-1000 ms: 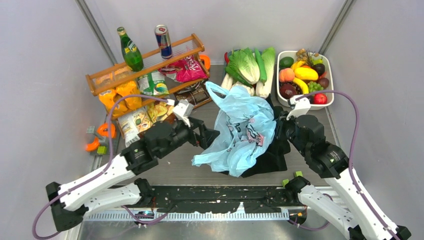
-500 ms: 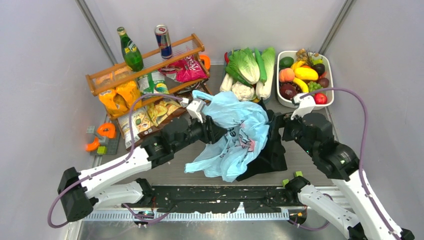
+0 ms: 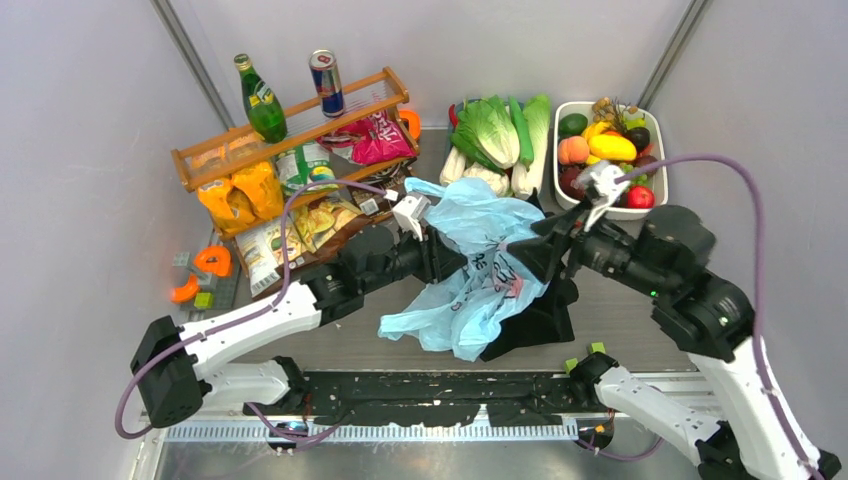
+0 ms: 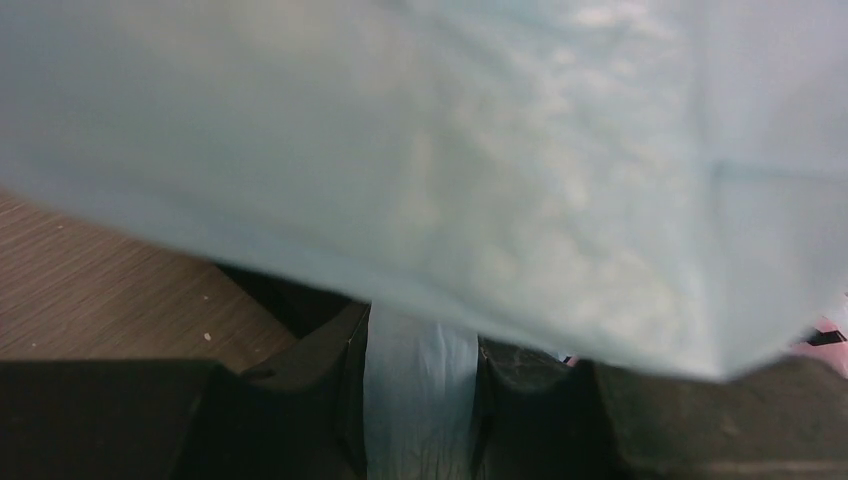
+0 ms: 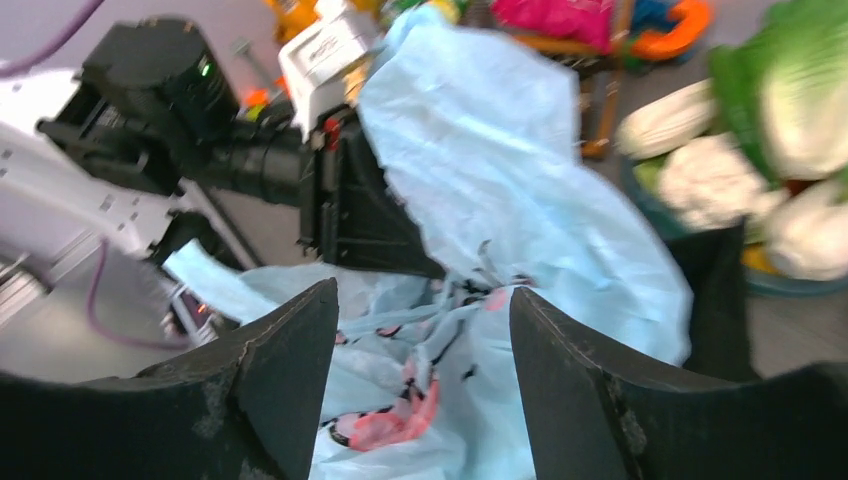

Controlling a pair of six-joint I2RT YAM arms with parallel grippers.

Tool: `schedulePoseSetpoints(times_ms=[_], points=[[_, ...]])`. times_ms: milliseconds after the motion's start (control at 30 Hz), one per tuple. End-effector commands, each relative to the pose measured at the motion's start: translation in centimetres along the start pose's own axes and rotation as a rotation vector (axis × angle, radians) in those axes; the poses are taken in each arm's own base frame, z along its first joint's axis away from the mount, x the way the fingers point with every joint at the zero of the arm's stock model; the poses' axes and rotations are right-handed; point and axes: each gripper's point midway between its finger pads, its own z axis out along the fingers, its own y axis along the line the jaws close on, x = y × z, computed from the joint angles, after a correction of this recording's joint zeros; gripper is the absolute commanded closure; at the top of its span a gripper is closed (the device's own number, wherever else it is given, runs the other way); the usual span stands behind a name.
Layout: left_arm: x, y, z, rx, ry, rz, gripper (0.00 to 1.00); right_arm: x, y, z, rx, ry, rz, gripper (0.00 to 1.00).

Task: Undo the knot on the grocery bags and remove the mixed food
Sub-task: Place the takeout bag at the takeout bag.

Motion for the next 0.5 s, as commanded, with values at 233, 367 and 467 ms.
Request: schedulePoseSetpoints(times_ms=[233, 367, 467], points=[[-3.2, -3.1, 0.2, 0.112, -0.070, 0.052, 0.64, 10.8, -2.7, 8.5, 0.168, 0.285, 0.061, 0.34], [-3.2, -2.7, -1.6, 0.100, -0.083, 0.097, 0.42, 15.8, -6.6, 9.1, 0.350, 0.383, 0.115, 0.33], [-3.6, -3.0, -3.9, 0.109, -0.106, 0.137, 0.16, 18.1, -8.5, 8.9, 0.423, 0.418, 0.148, 0.31]])
